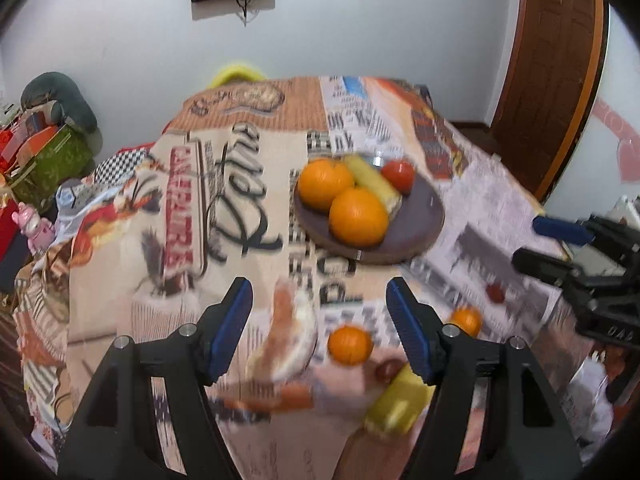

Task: Organize fruits
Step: 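Withdraw both grippers from the plate and move toward the remaining fruit, then grasp the long yellow zucchini with the right gripper and lift it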

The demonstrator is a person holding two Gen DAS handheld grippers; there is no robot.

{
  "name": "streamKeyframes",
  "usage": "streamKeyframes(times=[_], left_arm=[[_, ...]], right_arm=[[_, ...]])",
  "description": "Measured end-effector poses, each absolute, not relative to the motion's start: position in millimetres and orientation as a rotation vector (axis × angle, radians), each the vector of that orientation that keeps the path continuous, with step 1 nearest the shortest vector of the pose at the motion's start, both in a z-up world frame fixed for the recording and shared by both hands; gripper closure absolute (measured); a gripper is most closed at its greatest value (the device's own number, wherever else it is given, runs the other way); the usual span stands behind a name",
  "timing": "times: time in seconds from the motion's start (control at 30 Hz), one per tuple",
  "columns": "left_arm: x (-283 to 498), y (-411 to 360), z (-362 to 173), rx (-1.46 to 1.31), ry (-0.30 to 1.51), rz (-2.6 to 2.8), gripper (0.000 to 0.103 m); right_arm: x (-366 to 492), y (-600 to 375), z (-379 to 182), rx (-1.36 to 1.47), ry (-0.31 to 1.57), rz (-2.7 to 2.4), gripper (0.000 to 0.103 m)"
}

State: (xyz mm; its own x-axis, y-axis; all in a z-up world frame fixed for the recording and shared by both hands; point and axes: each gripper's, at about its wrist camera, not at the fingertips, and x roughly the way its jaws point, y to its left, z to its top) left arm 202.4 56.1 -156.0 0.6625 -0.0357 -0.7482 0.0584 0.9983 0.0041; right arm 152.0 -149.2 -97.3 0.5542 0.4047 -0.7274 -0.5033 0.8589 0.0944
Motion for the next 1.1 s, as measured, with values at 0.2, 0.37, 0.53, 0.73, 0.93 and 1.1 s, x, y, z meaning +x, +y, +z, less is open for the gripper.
streamKeyframes(times=[0.2, 0.37, 0.53, 0.73, 0.93, 1.1], left_arm=[[179, 66, -195, 0.020, 0.934, -0.041, 0.034], [171, 73, -219, 0.000, 0.989, -0.040, 0.034], [170, 74, -229, -0.028, 1.010, -0.072, 0.034], [166, 64, -228, 0.008, 1.008, -0.115, 0.034], [164, 33, -228, 0.057, 1.017, -0.184, 0.034], [174, 14, -229, 0.057, 1.010, -0.202, 0.034]], right_arm=[[138, -151, -124, -0.188, 0.910, 0.520, 0.050], [133, -150, -154, -0.199, 1.012, 0.520, 0.050], [128, -137, -170, -0.190, 1.064, 0.557, 0.050], [127, -122, -175, -0.212, 1.060, 0.562, 0.050], [137, -122, -170, -0.205, 1.029, 0.522, 0.050], [143, -128, -160, -0.198, 1.013, 0.499, 0.050]])
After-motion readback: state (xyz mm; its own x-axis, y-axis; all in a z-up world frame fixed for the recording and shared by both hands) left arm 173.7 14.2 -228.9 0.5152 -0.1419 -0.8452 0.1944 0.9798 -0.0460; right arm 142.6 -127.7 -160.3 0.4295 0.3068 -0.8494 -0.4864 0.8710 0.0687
